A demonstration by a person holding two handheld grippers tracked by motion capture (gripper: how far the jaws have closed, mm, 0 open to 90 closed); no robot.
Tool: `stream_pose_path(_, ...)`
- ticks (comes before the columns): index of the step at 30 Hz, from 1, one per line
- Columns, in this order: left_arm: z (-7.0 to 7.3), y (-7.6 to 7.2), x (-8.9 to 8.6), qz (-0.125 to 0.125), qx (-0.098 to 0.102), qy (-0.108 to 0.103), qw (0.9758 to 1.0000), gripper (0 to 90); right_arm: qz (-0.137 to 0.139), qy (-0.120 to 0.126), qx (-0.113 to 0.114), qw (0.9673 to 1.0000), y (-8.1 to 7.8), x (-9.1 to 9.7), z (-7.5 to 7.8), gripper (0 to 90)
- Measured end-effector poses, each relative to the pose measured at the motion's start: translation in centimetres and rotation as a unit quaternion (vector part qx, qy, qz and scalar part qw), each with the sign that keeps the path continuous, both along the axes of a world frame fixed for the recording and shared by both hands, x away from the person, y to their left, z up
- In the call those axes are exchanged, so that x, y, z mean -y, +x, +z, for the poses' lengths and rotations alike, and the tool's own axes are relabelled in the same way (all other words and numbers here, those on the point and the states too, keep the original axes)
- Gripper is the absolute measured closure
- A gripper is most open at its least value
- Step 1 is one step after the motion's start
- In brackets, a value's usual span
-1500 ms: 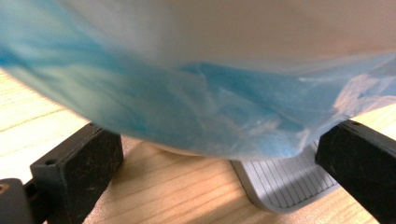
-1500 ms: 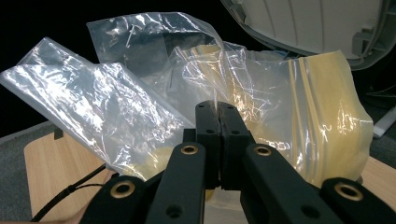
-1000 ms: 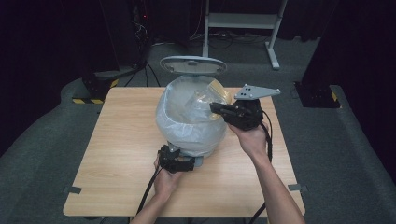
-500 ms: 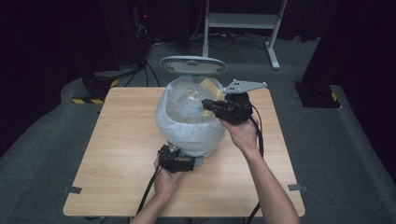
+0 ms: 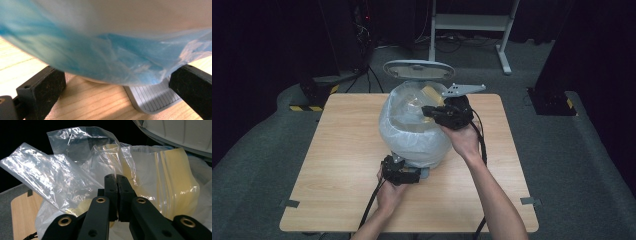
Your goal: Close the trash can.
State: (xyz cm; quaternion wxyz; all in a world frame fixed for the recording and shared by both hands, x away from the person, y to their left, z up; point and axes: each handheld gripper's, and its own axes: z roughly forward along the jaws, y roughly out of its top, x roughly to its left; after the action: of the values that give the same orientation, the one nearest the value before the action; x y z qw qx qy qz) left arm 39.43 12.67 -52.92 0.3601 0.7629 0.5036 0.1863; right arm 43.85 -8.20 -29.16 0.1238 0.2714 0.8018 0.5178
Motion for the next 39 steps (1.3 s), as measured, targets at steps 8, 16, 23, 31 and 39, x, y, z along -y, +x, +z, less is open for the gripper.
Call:
stream_pose_path(8, 0.0, 0.0, 0.0, 0.001, 0.000, -0.001, 1.0000, 1.1, -0.003, -0.007, -0.013, 0.9999, 0.7, -0.5, -0.3, 72.4)
stream_pose_path(16, 0.0, 0.0, 0.0, 0.001, 0.000, -0.001, 1.0000, 1.1, -0.015, -0.007, -0.009, 0.9998, 0.5, -0.2, -0.5, 62.3)
stream_pose_path(23, 0.0, 0.0, 0.0, 0.000, 0.000, -0.002, 1.0000, 1.1, -0.023, 0.000, -0.002, 0.9997, 0.1, 0.7, -0.8, 60.1)
stream_pose_path(31, 0.0, 0.0, 0.0, 0.000, -0.001, -0.004, 1.0000, 1.1, -0.037, 0.017, 0.006, 0.9992, -0.7, 2.1, -1.0, 56.9)
stream_pose_path(39, 0.0, 0.0, 0.0, 0.000, 0.001, 0.001, 1.0000, 1.1, -0.053, 0.030, 0.018, 0.9980, -1.7, 4.2, -1.4, 56.1)
